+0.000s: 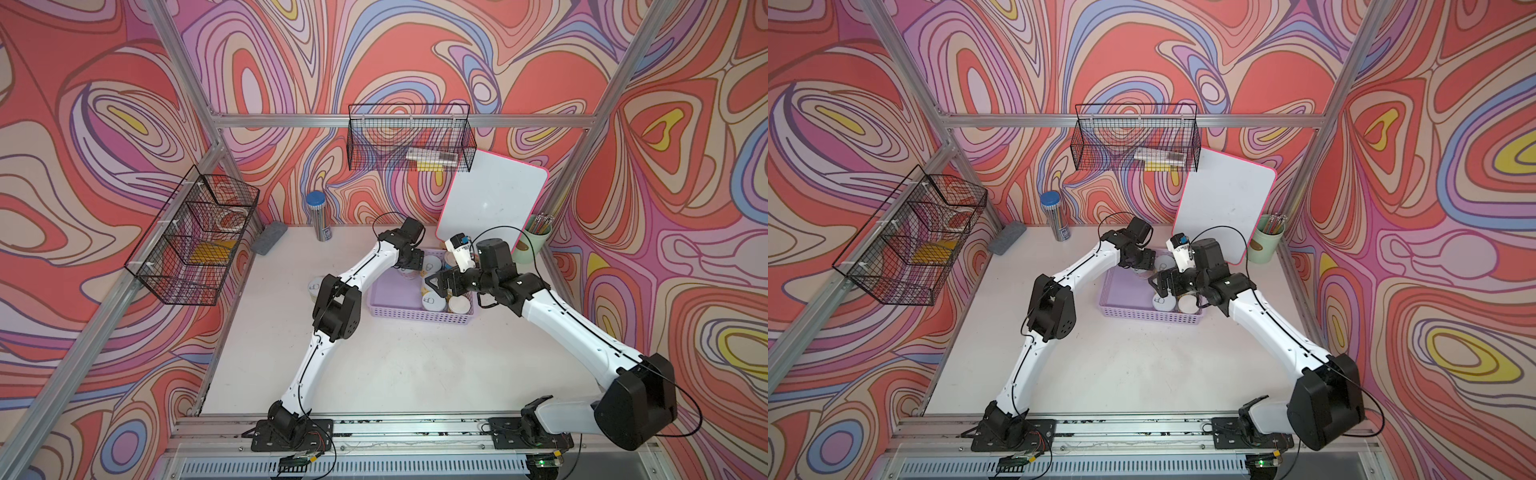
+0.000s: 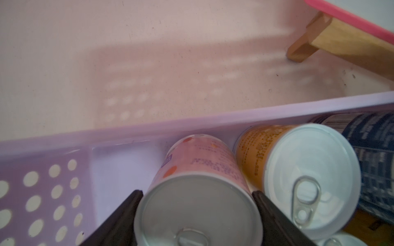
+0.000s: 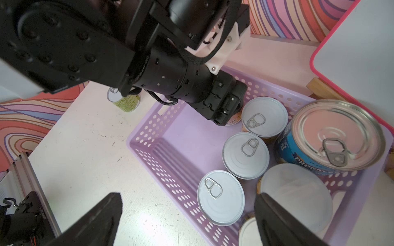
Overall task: Put the canned food in the basket
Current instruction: Place the canned food in the basket.
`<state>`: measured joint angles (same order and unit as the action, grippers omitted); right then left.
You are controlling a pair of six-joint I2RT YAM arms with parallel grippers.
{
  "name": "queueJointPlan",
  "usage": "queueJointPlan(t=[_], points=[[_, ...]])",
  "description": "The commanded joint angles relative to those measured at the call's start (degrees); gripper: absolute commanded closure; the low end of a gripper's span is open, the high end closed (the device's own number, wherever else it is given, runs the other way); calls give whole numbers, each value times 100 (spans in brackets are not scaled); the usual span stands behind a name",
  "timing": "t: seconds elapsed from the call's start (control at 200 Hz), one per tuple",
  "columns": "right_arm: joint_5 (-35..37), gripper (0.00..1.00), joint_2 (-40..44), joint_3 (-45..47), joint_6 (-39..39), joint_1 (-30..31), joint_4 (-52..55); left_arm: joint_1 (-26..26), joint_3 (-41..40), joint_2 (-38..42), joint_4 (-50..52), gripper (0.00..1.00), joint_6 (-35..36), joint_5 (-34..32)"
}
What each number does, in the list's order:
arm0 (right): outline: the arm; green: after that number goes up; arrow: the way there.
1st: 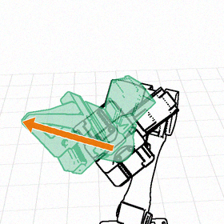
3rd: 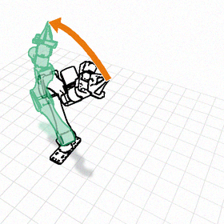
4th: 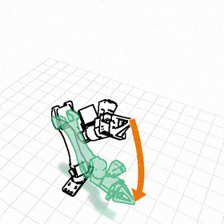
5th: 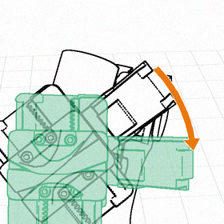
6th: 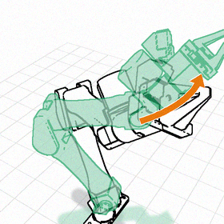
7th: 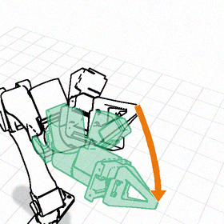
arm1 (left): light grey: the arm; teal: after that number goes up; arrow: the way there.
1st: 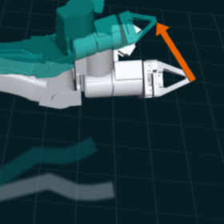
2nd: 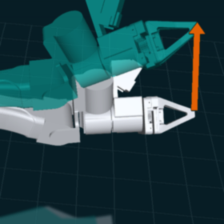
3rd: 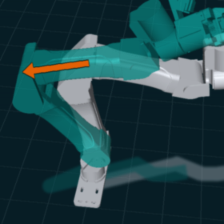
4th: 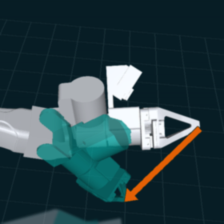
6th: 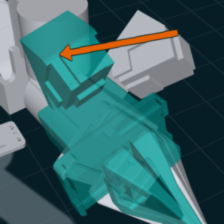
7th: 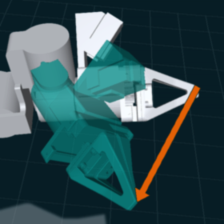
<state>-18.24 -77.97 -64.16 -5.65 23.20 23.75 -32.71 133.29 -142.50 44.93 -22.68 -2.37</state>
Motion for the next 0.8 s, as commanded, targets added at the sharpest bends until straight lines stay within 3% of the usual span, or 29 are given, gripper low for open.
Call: queueJointPlan(t=[0.0, 0.28, 0.551, 0.796], points=[[13, 2, 141, 75, -52, -39, 42, -45, 300, -107, -327, 31, -116, 139], [35, 2, 150, 141, -50, -35, 88, -36, 361, -244, -379, 22, -158, 180], [22, 2, 126, 181, -58, -35, 61, -36, 443, -292, -337, 5, -176, 237], [5, 2, 97, 185, -77, -35, 68, -35, 443, -231, -308, 8, -184, 311]])
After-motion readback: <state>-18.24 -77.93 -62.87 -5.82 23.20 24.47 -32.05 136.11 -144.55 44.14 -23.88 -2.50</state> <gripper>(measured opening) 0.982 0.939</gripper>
